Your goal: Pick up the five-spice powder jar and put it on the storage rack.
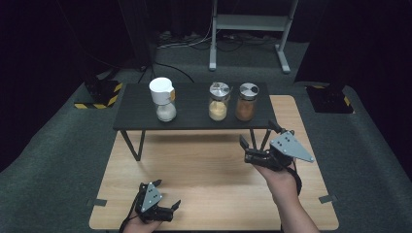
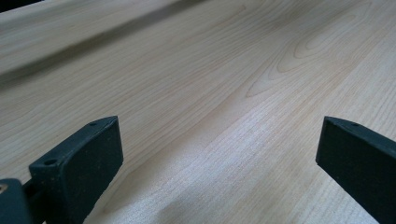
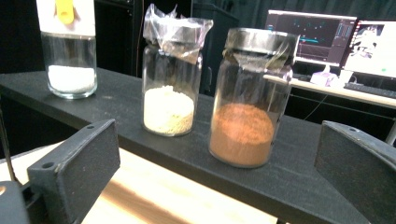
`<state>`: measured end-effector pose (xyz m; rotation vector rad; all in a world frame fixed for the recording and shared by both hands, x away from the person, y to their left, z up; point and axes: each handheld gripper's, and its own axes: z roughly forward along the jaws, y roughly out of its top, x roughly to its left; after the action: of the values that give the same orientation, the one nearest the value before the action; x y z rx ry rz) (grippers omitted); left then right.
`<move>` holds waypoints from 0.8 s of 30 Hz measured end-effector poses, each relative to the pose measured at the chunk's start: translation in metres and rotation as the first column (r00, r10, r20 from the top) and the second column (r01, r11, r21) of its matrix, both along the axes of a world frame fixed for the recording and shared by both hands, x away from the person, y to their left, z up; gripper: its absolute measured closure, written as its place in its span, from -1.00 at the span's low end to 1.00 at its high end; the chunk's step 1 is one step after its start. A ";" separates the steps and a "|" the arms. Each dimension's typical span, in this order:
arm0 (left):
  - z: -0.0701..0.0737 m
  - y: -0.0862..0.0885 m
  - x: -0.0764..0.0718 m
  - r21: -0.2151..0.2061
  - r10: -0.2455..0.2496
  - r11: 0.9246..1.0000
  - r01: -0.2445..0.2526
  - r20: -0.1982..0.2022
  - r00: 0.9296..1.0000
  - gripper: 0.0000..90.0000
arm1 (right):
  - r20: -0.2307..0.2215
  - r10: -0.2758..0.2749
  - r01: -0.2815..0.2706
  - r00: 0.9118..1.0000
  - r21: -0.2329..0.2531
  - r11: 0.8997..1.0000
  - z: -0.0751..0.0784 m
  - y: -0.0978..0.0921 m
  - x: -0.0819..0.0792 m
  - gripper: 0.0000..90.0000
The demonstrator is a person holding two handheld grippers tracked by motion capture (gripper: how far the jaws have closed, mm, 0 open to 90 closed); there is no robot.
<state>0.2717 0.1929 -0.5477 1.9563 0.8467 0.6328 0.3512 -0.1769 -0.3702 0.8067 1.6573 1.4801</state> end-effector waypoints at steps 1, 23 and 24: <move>0.000 0.000 0.000 0.000 0.000 1.000 0.000 0.000 1.000 -0.98 | 0.000 0.000 0.000 1.000 0.000 1.000 0.000 0.000 0.000 -1.00; 0.000 0.001 0.000 -0.008 0.013 1.000 -0.013 -0.002 1.000 -0.98 | -0.054 0.024 -0.028 0.998 -0.069 0.997 -0.041 0.002 -0.007 -1.00; 0.000 0.001 0.000 -0.008 0.013 1.000 -0.013 -0.001 1.000 -0.98 | -0.057 0.024 -0.029 0.998 -0.072 0.997 -0.045 0.002 -0.008 -1.00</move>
<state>0.2720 0.1941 -0.5475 1.9459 0.8620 0.6350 0.3433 -0.1747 -0.4152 0.7958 1.7598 1.4179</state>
